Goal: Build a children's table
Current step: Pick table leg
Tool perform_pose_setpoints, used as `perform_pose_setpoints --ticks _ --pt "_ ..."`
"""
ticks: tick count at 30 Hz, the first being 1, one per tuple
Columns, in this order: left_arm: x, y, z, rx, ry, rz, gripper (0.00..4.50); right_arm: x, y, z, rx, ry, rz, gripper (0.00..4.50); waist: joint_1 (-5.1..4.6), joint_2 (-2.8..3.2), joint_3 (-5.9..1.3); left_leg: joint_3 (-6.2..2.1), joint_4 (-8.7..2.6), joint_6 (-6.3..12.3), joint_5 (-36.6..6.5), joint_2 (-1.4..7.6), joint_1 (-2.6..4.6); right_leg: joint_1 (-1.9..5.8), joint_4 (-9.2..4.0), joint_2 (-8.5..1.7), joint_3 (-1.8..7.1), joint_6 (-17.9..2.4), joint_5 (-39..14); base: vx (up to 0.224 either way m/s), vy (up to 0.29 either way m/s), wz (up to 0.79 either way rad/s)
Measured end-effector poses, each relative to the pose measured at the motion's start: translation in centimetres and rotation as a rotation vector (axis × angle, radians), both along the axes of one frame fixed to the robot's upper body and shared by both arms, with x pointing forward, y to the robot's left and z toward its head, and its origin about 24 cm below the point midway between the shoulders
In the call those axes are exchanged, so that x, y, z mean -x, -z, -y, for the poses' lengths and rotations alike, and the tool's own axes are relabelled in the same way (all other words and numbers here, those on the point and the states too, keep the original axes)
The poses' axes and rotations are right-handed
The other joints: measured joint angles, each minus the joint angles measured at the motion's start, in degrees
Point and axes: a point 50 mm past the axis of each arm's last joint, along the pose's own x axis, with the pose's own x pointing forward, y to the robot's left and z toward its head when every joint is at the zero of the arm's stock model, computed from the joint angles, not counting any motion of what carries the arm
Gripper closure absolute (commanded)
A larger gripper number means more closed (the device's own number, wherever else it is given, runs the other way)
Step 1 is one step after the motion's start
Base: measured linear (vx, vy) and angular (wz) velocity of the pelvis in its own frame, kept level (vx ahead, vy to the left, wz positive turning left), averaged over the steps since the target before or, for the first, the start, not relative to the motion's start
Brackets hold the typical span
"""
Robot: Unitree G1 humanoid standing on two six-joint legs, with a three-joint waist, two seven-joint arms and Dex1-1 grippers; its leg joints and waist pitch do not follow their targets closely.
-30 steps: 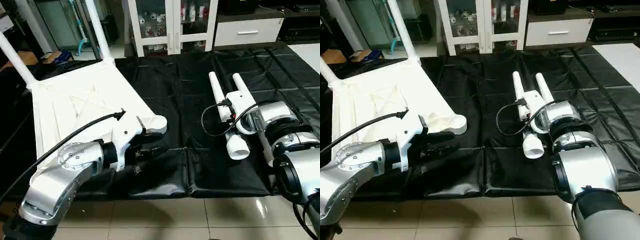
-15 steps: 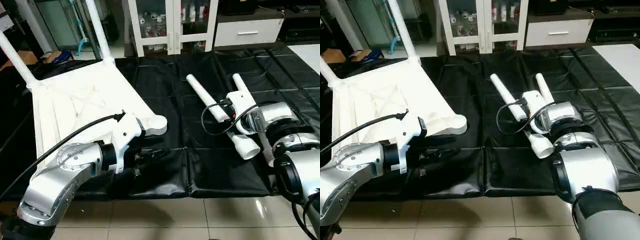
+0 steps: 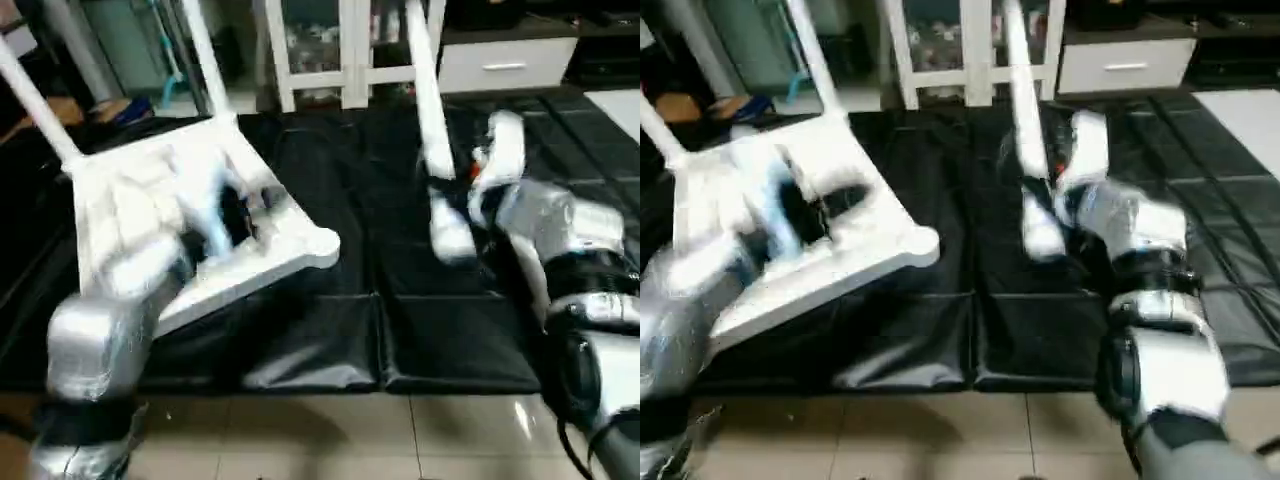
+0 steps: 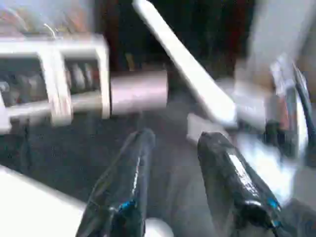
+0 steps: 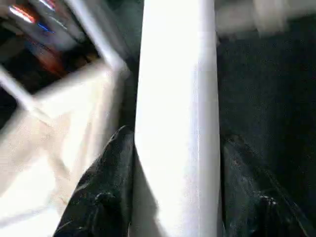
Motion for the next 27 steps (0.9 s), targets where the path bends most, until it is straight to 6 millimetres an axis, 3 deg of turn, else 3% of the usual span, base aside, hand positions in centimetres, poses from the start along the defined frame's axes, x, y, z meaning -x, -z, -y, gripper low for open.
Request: perform_pose_setpoints --ticks 2,8,10,15,16,19,22,27 --pt "-0.4 -1.4 1.2 0.072 0.068 -0.009 2.37 1.0 -0.6 -0.8 -0.062 -0.098 0.071 2.7 0.41 0.1 -0.05 0.06 0.0 0.1 -0.05 -0.02 -0.01 0.03 -0.15 0.0 0.02 -0.02 0.06 0.0 0.0 0.0" --pt "-1.8 -2.0 3.2 0.085 0.17 -0.092 2.01 3.8 -1.9 -2.6 -0.21 -0.358 0.136 2.7 0.65 0.02 0.03 0.07 -0.03 0.24 0.04 0.0 -0.1 -0.04 -0.19 -0.02 0.0 0.07 0.13 0.0 0.0 0.0" --pt "-1.7 -3.0 4.1 0.106 0.221 -0.075 1.64 4.5 -2.1 -3.3 -0.241 -0.441 0.134 2.7 0.66 0.02 0.02 0.08 -0.02 0.24 0.04 -0.02 -0.1 -0.04 -0.21 -0.03 0.02 0.08 0.14 0.0 0.0 0.0" --pt "-1.5 -5.3 5.5 0.18 0.344 -0.062 1.47 6.1 -1.4 -4.2 -0.237 -0.575 0.116 2.7 0.84 -0.06 0.03 0.11 -0.03 0.24 0.04 -0.03 -0.08 -0.01 -0.22 -0.07 0.05 0.08 0.14 0.0 0.0 0.0" --pt "-1.4 -5.5 5.4 0.197 0.363 -0.068 1.21 6.3 -1.2 -4.1 -0.233 -0.587 0.103 2.7 0.85 -0.08 0.05 0.11 -0.03 0.24 0.04 -0.04 -0.08 -0.01 -0.22 -0.07 0.06 0.09 0.14 0.0 0.0 0.0" --pt "-1.1 -5.6 5.6 0.262 0.422 -0.086 1.18 6.5 -1.4 -4.1 -0.222 -0.606 0.094 2.7 0.81 -0.15 0.1 0.11 -0.03 0.21 0.06 -0.04 -0.08 -0.02 -0.22 -0.08 0.06 0.12 0.16 0.0 0.0 0.0" --pt "-0.8 -5.6 5.7 0.257 0.46 -0.09 0.78 6.9 -1.2 -4.5 -0.213 -0.634 0.091 2.7 0.89 -0.15 0.09 0.11 -0.07 0.19 0.07 -0.02 -0.06 -0.02 -0.23 -0.08 0.05 0.13 0.16 0.0 0.0 0.0" --pt "-0.7 -4.3 5.5 0.192 0.46 -0.141 0.71 7.5 0.4 -4.4 -0.205 -0.637 0.036 2.7 0.98 -0.12 0.07 0.09 -0.1 0.17 0.08 -0.04 -0.06 -0.01 -0.27 -0.08 0.05 0.14 0.16 0.0 0.0 0.0"
